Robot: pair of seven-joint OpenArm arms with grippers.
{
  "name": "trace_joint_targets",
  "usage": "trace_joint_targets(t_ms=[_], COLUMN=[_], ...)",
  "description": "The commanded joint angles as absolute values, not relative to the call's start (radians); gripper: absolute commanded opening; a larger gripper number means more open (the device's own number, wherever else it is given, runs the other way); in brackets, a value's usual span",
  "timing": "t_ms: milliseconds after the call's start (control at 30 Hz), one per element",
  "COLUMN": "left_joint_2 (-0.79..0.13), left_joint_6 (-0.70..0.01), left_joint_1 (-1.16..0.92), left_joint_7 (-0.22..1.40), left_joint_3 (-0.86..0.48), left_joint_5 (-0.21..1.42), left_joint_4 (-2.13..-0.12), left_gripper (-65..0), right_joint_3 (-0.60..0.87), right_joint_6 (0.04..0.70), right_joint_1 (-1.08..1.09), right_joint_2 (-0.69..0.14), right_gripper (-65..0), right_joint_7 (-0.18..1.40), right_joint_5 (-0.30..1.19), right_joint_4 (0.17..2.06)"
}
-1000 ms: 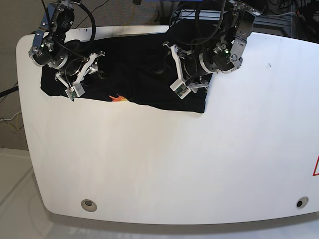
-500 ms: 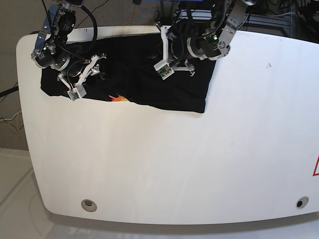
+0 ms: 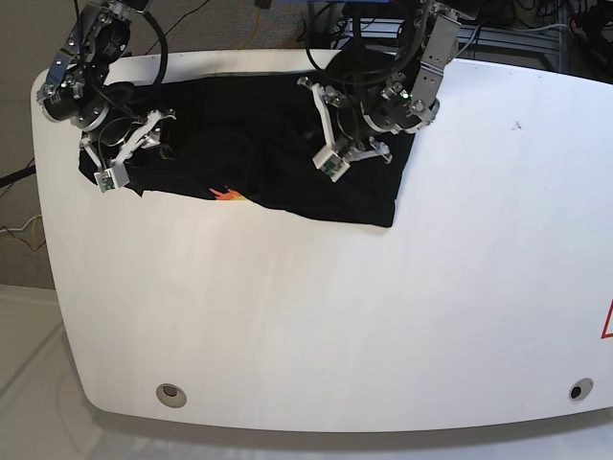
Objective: Fold the T-shirt properly
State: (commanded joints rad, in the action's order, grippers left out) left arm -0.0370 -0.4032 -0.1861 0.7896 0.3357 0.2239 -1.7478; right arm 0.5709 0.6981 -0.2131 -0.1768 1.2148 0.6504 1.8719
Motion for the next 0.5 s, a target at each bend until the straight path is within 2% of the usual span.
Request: trace_joint_targets(t_ms=[200,267,400,500], left_joint_2=[-0.104,-0.128,-0.14,-0.143], left_joint_6=[-0.408,-0.405,-0.397,-0.382], left_joint_1=[-0.163,-0.12,-0.095,-0.083], left_joint_7=[0.781,0.755,0.76,0.76], left_joint_3=[0.351,0.383,0.386,0.379], left_joint_5=[0.261,0.299,0.323,0.328], left_joint_4=[-1.776,-1.778,-1.775,-1.772], left_gripper=[-36.1,-30.2,-28.5,-30.1], right_joint_3=[0.528,0.518,0.511,0.505], right_joint_6=[0.698,0.698,0.698,0.698], right_joint_1=[-0.227,-0.223,-0.22,-0.215], right_joint_2=[-0.179,-0.177,-0.183,-0.193], right_gripper=[-29.0,-28.7,-28.6,-28.4], right_joint_7=[1.211,1.207,1.206,1.205], right_joint_5=[0.653,0.65,0.649,0.647], right_joint_4=[1.868,1.86,1.858,1.857])
